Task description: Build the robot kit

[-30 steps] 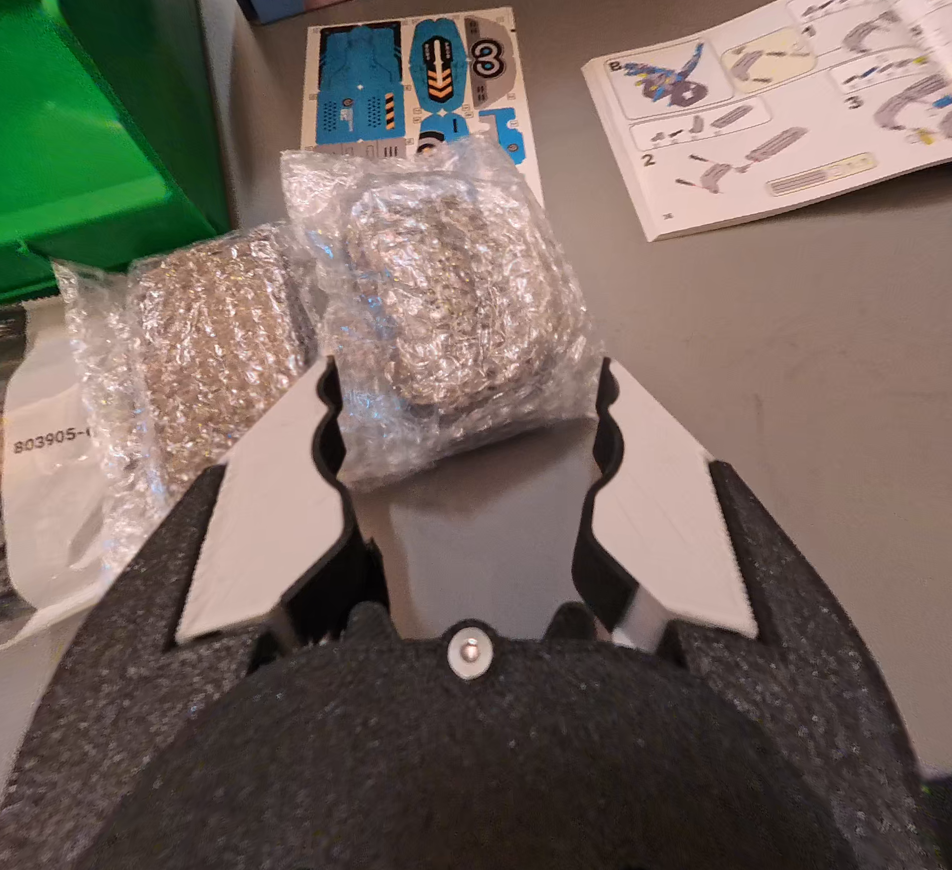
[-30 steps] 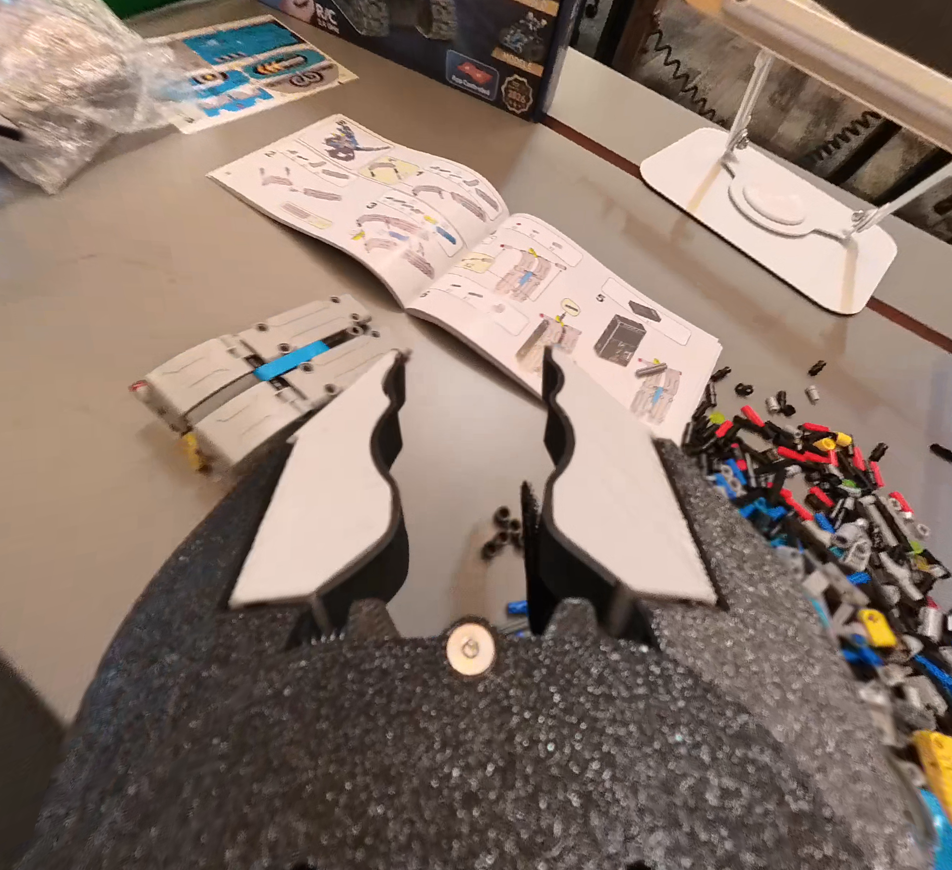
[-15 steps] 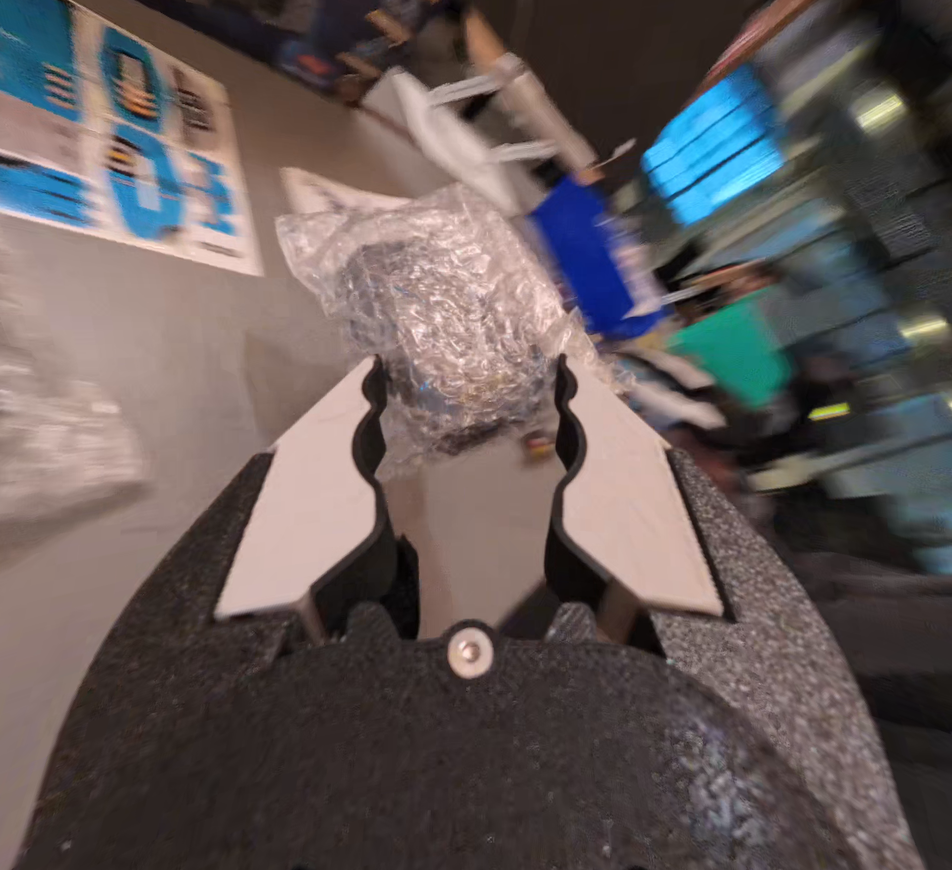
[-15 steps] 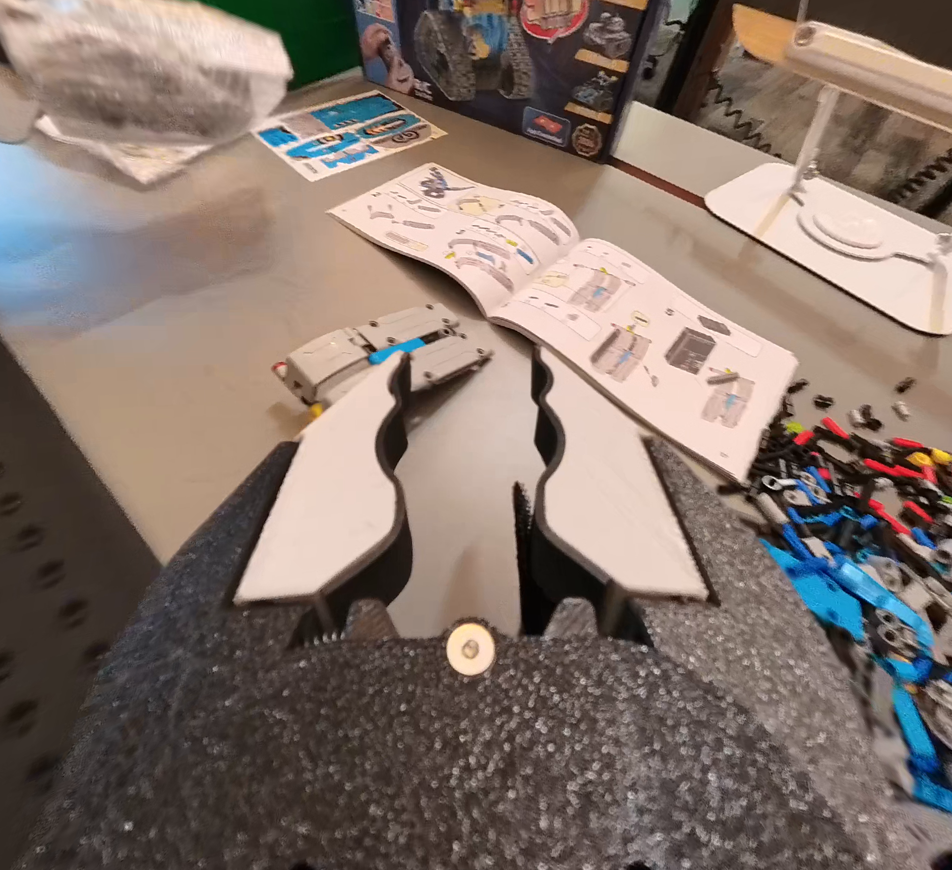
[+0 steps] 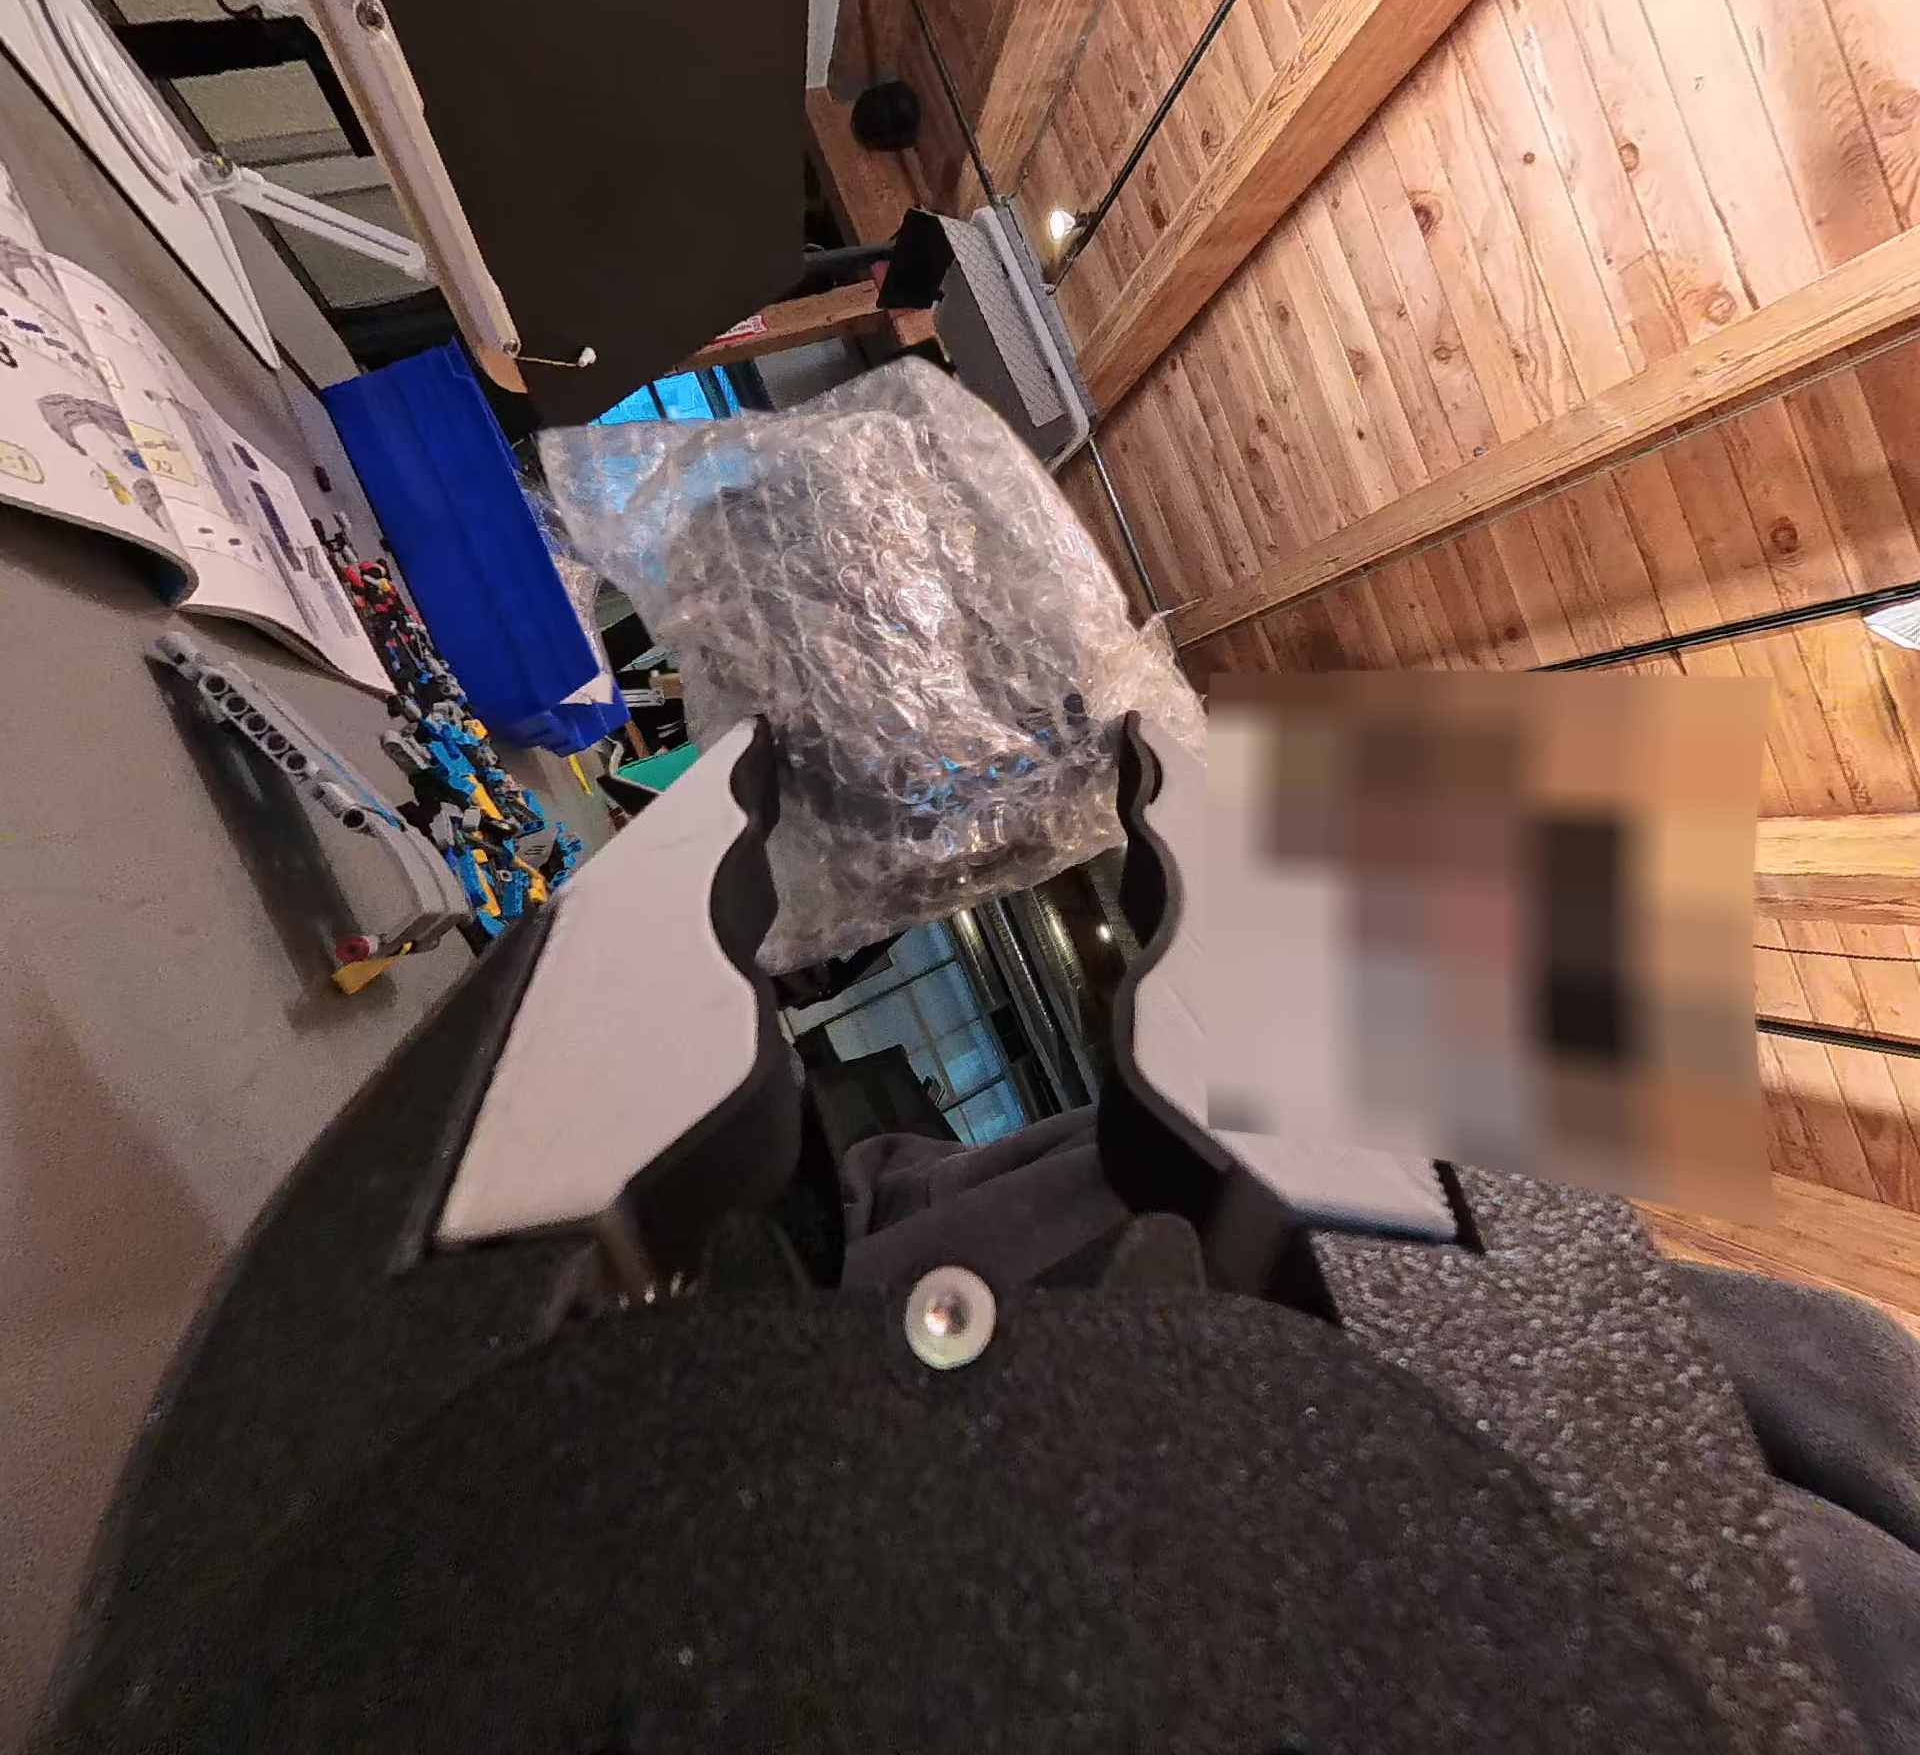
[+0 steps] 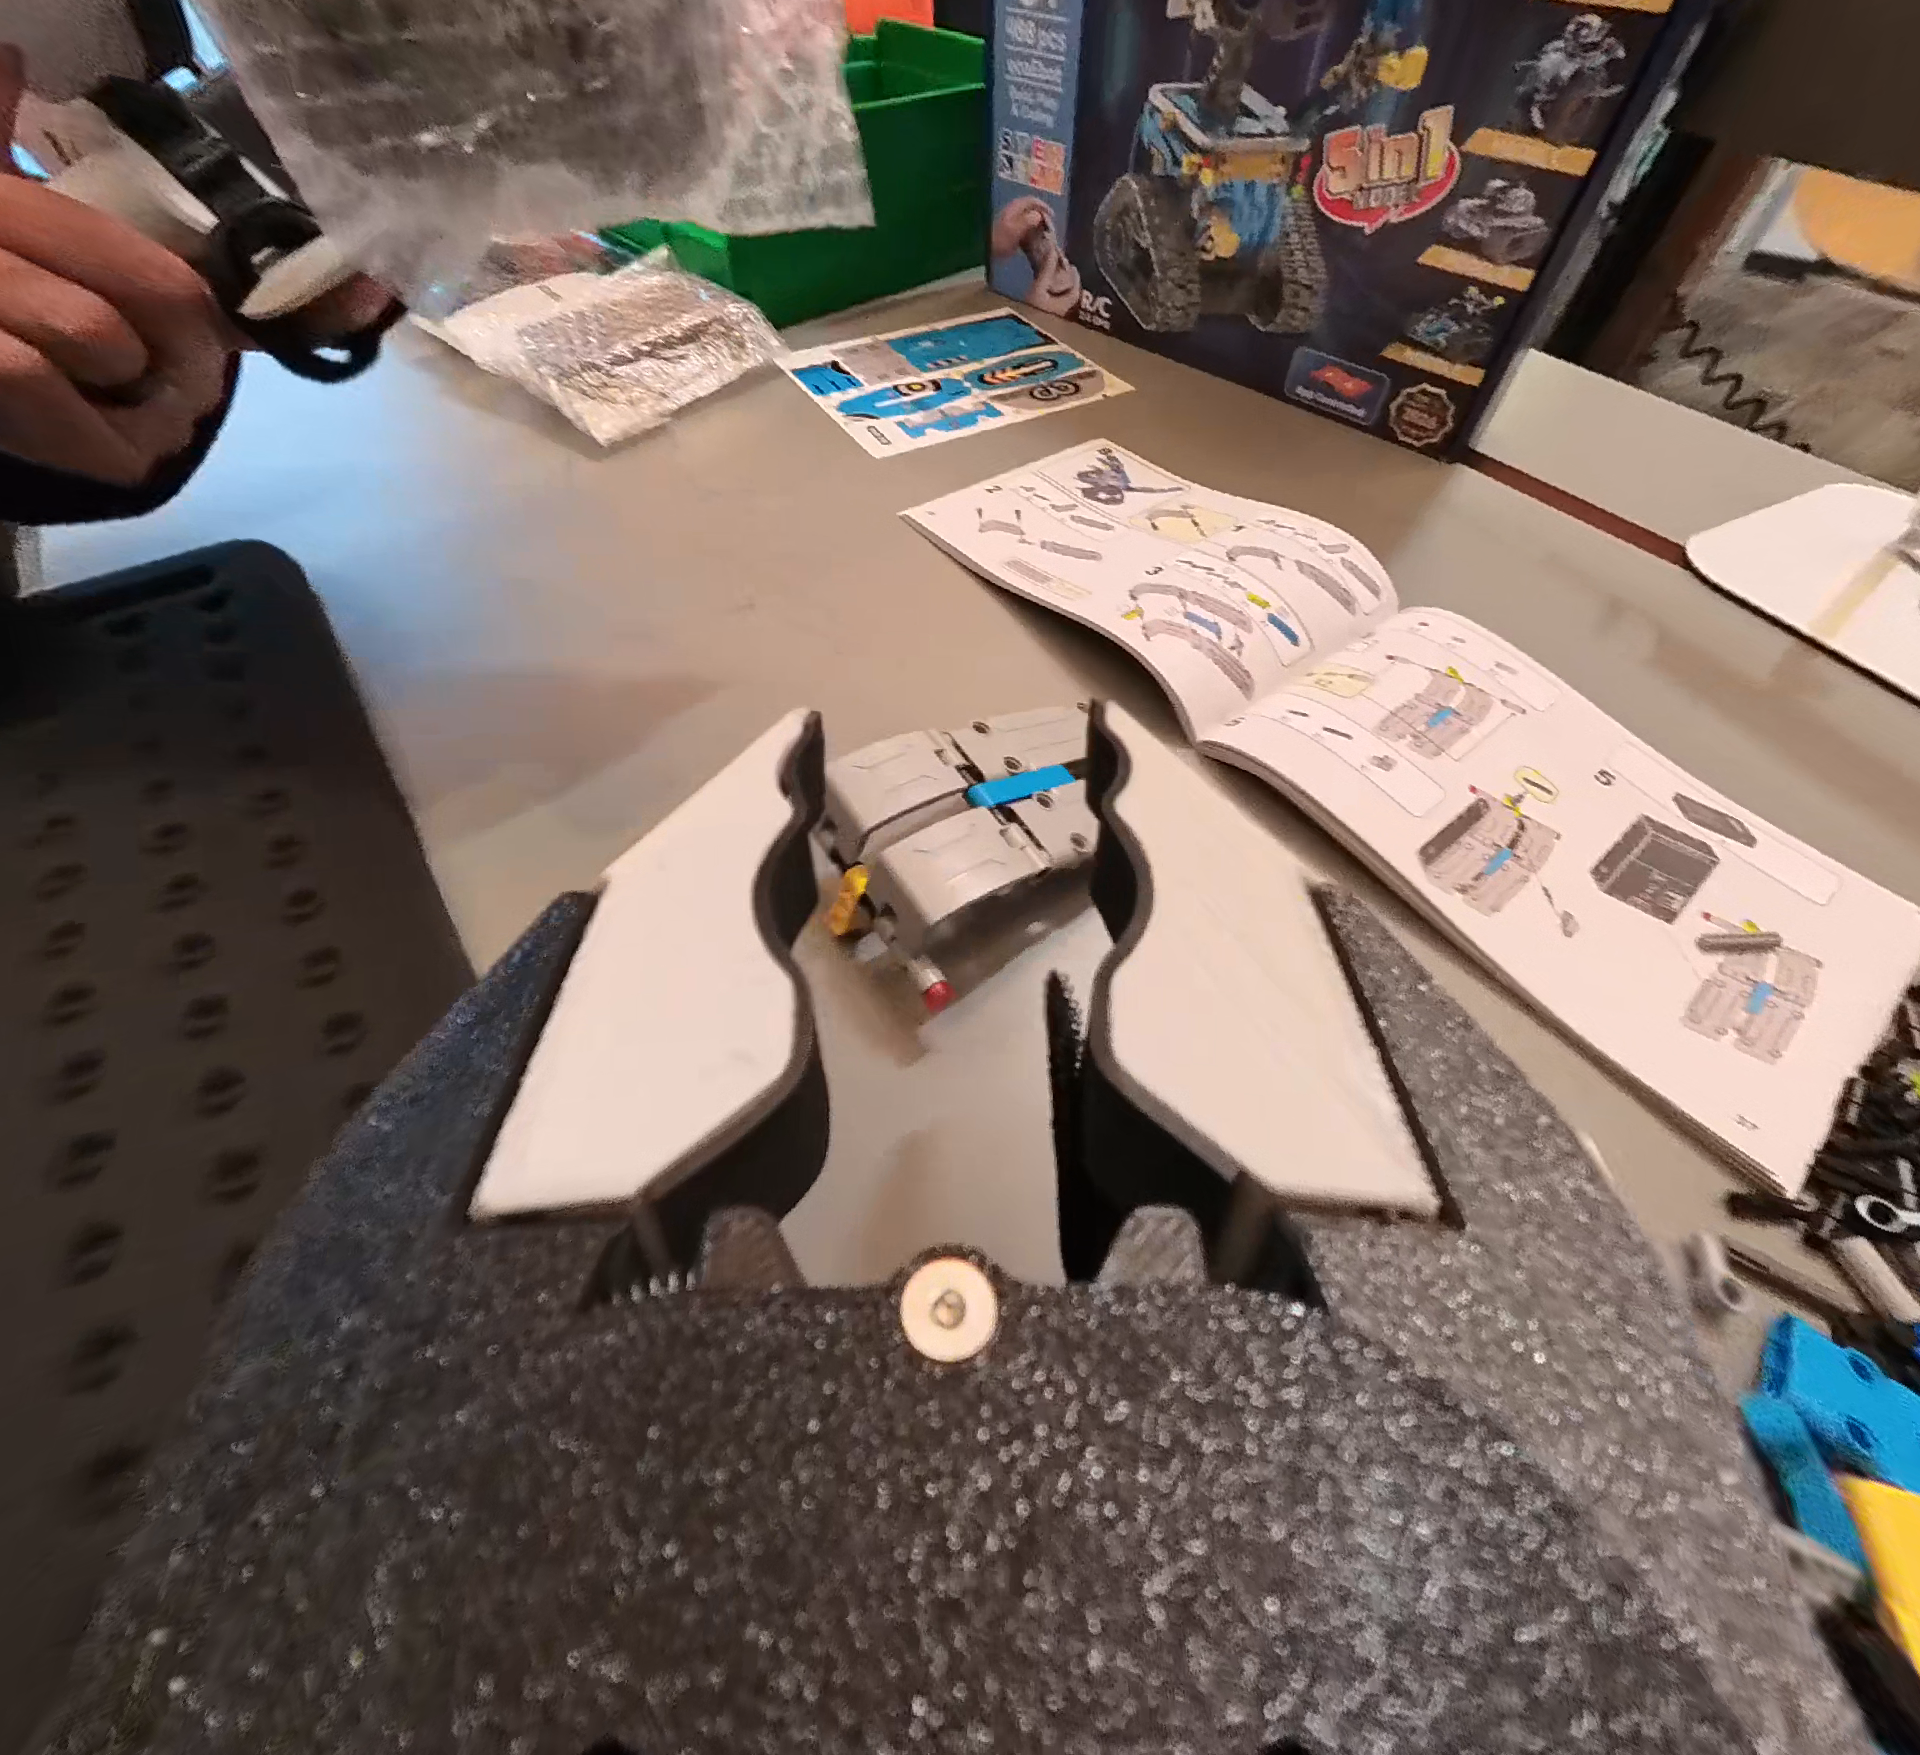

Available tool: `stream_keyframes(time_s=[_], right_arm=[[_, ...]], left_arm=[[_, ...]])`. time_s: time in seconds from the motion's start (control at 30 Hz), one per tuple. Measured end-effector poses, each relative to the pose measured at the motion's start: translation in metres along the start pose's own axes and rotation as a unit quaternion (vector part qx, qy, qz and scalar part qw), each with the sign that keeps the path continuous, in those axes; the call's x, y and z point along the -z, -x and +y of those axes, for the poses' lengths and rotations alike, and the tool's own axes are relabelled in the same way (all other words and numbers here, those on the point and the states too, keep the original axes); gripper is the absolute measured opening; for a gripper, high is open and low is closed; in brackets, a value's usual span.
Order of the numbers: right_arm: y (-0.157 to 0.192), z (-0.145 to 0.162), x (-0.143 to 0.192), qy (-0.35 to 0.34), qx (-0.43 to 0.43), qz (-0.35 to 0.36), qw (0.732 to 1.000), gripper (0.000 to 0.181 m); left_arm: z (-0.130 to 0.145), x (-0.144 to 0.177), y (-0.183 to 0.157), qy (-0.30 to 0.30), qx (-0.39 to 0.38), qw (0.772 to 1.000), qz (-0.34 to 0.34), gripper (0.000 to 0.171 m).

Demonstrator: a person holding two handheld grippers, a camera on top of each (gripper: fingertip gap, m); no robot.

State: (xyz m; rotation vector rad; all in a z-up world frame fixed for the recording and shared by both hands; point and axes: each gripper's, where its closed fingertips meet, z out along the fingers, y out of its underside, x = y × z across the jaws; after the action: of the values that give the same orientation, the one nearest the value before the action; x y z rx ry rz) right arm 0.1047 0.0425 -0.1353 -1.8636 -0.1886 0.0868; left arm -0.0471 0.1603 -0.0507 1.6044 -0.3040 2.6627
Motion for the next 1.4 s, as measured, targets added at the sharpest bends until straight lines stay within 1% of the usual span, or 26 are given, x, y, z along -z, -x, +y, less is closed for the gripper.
stream_keyframes(time_s=[0.03, 0.1, 0.17, 0.37, 0.4, 0.43, 0.47, 0.5, 0.53, 0.57, 0.6, 0.63, 0.67, 0.7, 0.73, 0.77, 0.83, 0.97, 1.03, 1.1, 1.13, 1.2, 1.23, 1.27, 1.4], right_arm=[[0.003, 0.000, -0.001, -0.003, 0.000, -0.009, 1.000, 0.050], [0.007, -0.001, 0.000, -0.009, -0.001, -0.023, 1.000, 0.051], [0.010, -0.005, 0.002, -0.021, 0.004, -0.029, 0.999, 0.048], [0.005, 0.000, -0.001, -0.009, 0.001, -0.019, 1.000, 0.048], [0.005, 0.001, -0.001, -0.007, 0.000, -0.018, 1.000, 0.048], [0.003, 0.003, -0.002, -0.004, -0.002, -0.016, 1.000, 0.048], [0.002, 0.004, -0.003, 0.000, -0.004, -0.014, 1.000, 0.048], [0.001, 0.006, -0.004, 0.004, -0.006, -0.013, 1.000, 0.048], [0.001, 0.007, -0.004, 0.007, -0.008, -0.013, 1.000, 0.048], [0.001, 0.008, -0.005, 0.009, -0.009, -0.014, 1.000, 0.048], [0.000, 0.008, -0.005, 0.010, -0.010, -0.014, 1.000, 0.048], [0.000, 0.009, -0.005, 0.011, -0.011, -0.014, 1.000, 0.048], [0.000, 0.009, -0.005, 0.011, -0.011, -0.013, 1.000, 0.048], [-0.001, 0.010, -0.006, 0.013, -0.012, -0.013, 1.000, 0.048], [-0.001, 0.010, -0.006, 0.014, -0.013, -0.012, 1.000, 0.048], [-0.002, 0.011, -0.006, 0.016, -0.014, -0.012, 1.000, 0.048], [-0.003, 0.013, -0.007, 0.020, -0.018, -0.013, 1.000, 0.048], [-0.004, 0.015, -0.008, 0.025, -0.023, -0.013, 0.999, 0.048], [-0.004, 0.016, -0.008, 0.027, -0.025, -0.013, 0.999, 0.048], [-0.004, 0.017, -0.009, 0.029, -0.027, -0.015, 0.999, 0.048], [-0.005, 0.018, -0.009, 0.031, -0.028, -0.015, 0.999, 0.048], [-0.005, 0.018, -0.009, 0.032, -0.028, -0.014, 0.999, 0.048], [-0.005, 0.018, -0.009, 0.031, -0.029, -0.014, 0.999, 0.048], [-0.006, 0.018, -0.009, 0.032, -0.031, -0.014, 0.999, 0.048], [-0.006, 0.020, -0.009, 0.035, -0.036, -0.016, 0.999, 0.048]], left_arm=[[0.001, 0.000, 0.000, 0.000, 0.002, 1.000, 0.001, 0.064], [0.002, -0.001, 0.001, 0.000, 0.007, 1.000, 0.005, 0.064], [0.003, -0.002, 0.002, 0.002, 0.009, 1.000, 0.005, 0.064], [0.001, -0.001, 0.004, -0.005, 0.006, 1.000, -0.002, 0.062], [-0.004, 0.002, 0.008, -0.014, -0.005, 1.000, -0.022, 0.062], [-0.015, 0.008, 0.014, -0.028, -0.036, 0.997, -0.060, 0.058], [-0.028, 0.016, 0.019, -0.039, -0.089, 0.989, -0.109, 0.053], [-0.047, 0.026, 0.023, -0.051, -0.156, 0.972, -0.166, 0.048], [-0.067, 0.037, 0.025, -0.059, -0.228, 0.947, -0.219, 0.045], [-0.084, 0.046, 0.031, -0.053, -0.294, 0.914, -0.275, 0.043], [-0.098, 0.056, 0.043, -0.037, -0.334, 0.879, -0.338, 0.043], [-0.107, 0.064, 0.055, -0.020, -0.353, 0.851, -0.388, 0.042], [-0.109, 0.066, 0.065, 0.003, -0.365, 0.835, -0.411, 0.041], [-0.109, 0.065, 0.071, 0.020, -0.374, 0.827, -0.419, 0.037], [-0.109, 0.064, 0.077, 0.034, -0.384, 0.817, -0.429, 0.029], [-0.111, 0.063, 0.081, 0.043, -0.400, 0.802, -0.441, 0.026], [-0.117, 0.054, 0.086, 0.062, -0.433, 0.776, -0.454, 0.024], [-0.131, 0.026, 0.085, 0.096, -0.484, 0.740, -0.458, 0.022], [-0.150, 0.012, 0.083, 0.095, -0.508, 0.719, -0.465, 0.022], [-0.177, 0.002, 0.086, 0.081, -0.521, 0.695, -0.488, 0.022], [-0.189, -0.001, 0.090, 0.081, -0.528, 0.679, -0.503, 0.022], [-0.208, -0.004, 0.101, 0.087, -0.546, 0.640, -0.534, 0.022], [-0.214, -0.006, 0.107, 0.086, -0.547, 0.630, -0.545, 0.022], [-0.217, -0.010, 0.112, 0.087, -0.545, 0.631, -0.546, 0.022], [-0.220, -0.030, 0.126, 0.087, -0.531, 0.654, -0.532, 0.022]])
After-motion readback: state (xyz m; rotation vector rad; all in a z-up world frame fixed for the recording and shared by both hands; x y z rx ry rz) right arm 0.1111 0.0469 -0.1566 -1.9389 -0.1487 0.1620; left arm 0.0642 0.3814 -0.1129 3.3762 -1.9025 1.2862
